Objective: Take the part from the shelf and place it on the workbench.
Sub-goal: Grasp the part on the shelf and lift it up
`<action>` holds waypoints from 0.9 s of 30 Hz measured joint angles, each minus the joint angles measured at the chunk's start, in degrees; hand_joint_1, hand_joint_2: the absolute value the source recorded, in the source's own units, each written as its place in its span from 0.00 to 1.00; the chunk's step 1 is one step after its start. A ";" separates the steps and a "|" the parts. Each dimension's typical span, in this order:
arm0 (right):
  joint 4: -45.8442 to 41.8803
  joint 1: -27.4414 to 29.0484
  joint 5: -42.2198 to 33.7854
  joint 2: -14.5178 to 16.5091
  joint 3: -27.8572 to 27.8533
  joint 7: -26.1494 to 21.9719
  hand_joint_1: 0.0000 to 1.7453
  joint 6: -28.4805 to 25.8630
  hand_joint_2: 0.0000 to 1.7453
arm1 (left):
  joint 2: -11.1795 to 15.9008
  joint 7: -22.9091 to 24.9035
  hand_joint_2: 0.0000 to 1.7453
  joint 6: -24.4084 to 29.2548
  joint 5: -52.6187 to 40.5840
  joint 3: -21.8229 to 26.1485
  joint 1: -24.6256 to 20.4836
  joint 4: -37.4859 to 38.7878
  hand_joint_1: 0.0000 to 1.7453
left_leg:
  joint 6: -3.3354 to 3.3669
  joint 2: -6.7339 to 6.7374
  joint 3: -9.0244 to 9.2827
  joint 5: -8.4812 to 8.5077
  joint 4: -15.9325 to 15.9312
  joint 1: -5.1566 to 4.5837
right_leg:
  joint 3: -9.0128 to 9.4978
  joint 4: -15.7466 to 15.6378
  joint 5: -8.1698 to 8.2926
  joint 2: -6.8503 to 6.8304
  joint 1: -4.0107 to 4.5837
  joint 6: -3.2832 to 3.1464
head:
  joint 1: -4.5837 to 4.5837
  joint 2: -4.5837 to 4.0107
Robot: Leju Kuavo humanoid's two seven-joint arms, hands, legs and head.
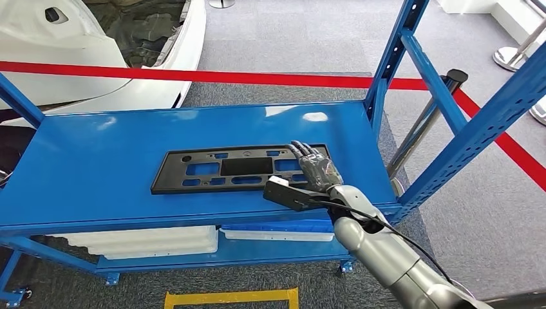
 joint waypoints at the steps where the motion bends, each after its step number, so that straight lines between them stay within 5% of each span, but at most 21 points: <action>1: 0.51 -0.13 -0.28 0.04 0.07 -0.23 0.00 0.04 1.00 | 0.00 0.00 0.00 -0.01 -0.04 0.00 -0.08 0.00 0.00 | 0.00 0.00 0.00 0.00 0.00 0.00 | 0.00 0.00 0.00 0.00 0.00 0.00 | -0.01 0.00; 12: 3.94 -0.63 -9.07 1.35 1.27 -4.85 0.00 1.46 1.00 | -0.03 0.24 0.00 0.17 -0.76 0.00 -1.08 0.01 0.00 | 0.00 0.00 0.00 0.00 0.00 0.00 | -0.01 0.00 0.00 0.00 0.00 0.00 | -0.02 0.00; 27: 8.96 -4.08 -6.20 1.83 3.63 -3.22 0.00 -1.93 1.00 | -0.09 0.87 0.00 0.40 -0.87 0.00 -1.71 0.05 0.00 | 0.00 0.00 0.00 0.00 0.00 -0.01 | 0.00 0.00 0.01 0.00 0.00 0.01 | 0.01 0.00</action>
